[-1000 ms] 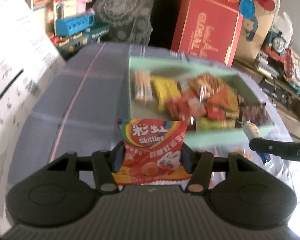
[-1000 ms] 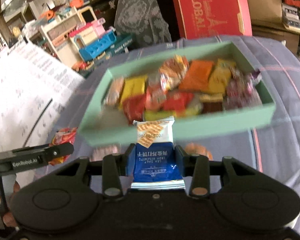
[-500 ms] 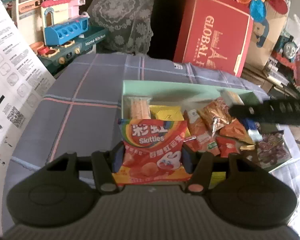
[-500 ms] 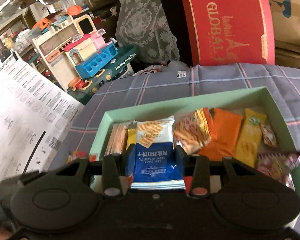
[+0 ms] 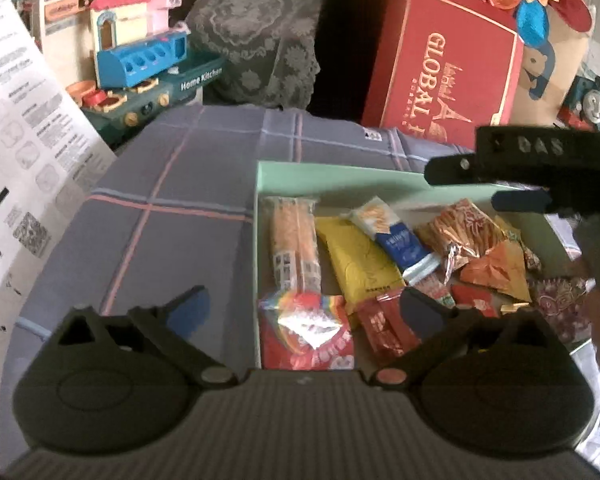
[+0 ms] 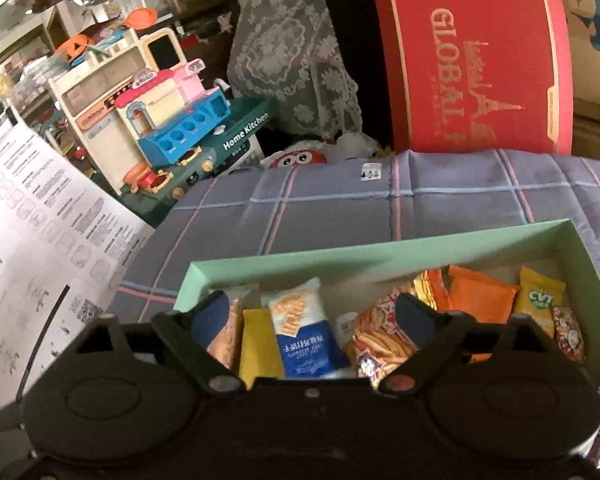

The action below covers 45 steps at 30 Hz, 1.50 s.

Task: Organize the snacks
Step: 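Open both tools to release the Skittles bag and biscuit packet into the box, then move the left tool to the pink floral packet while the right tool approaches the pink candy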

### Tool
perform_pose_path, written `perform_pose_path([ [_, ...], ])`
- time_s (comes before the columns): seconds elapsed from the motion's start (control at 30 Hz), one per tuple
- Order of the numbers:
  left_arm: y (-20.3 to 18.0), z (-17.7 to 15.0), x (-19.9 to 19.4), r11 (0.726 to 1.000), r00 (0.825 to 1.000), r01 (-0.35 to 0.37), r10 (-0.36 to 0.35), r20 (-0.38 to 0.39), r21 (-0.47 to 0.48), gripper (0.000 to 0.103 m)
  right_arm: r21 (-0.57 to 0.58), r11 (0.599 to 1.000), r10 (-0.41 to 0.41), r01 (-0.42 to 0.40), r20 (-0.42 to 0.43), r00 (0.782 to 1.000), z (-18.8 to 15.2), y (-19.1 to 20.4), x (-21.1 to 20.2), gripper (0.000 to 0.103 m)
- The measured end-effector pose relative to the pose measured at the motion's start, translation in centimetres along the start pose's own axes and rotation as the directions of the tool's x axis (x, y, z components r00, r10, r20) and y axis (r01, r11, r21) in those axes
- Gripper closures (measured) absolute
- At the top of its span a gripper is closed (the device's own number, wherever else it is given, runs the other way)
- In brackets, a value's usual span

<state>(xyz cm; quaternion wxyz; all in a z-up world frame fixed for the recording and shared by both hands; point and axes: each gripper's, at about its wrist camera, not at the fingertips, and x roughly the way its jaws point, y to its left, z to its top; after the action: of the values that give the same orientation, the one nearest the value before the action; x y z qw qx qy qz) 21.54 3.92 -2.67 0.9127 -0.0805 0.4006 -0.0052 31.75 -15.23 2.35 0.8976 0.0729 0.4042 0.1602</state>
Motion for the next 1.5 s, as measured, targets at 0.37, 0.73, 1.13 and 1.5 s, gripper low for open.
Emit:
perform_pose_path([
  [0.37, 0.2, -1.7, -2.0, 1.0, 1.0, -0.008, 0.007, -0.017, -0.013, 0.0, -0.029, 1.0, -0.013, 0.013, -0.007, 1.0, -2.2, 0.4, -3.3, 0.0],
  [0.73, 2.5, -5.2, -4.7, 0.997, 0.998, -0.056, 0.054, -0.042, -0.05, 0.0, -0.009, 1.0, -0.009, 0.009, -0.018, 1.0, -5.6, 0.0, -7.5, 0.0],
  [1.13, 0.9, -9.7, -4.7, 0.999, 0.991, -0.043, 0.045, -0.13, 0.019, 0.0, 0.034, 0.999, 0.023, -0.021, -0.05, 0.998, -10.8, -0.6, -10.8, 0.0],
  [1.5, -2.1, -11.5, -2.2, 0.994, 0.985, -0.063, 0.077, -0.155, 0.088, 0.0, 0.137, 0.99, -0.012, 0.032, -0.146, 0.989, -15.2, -2.9, -10.4, 0.0],
])
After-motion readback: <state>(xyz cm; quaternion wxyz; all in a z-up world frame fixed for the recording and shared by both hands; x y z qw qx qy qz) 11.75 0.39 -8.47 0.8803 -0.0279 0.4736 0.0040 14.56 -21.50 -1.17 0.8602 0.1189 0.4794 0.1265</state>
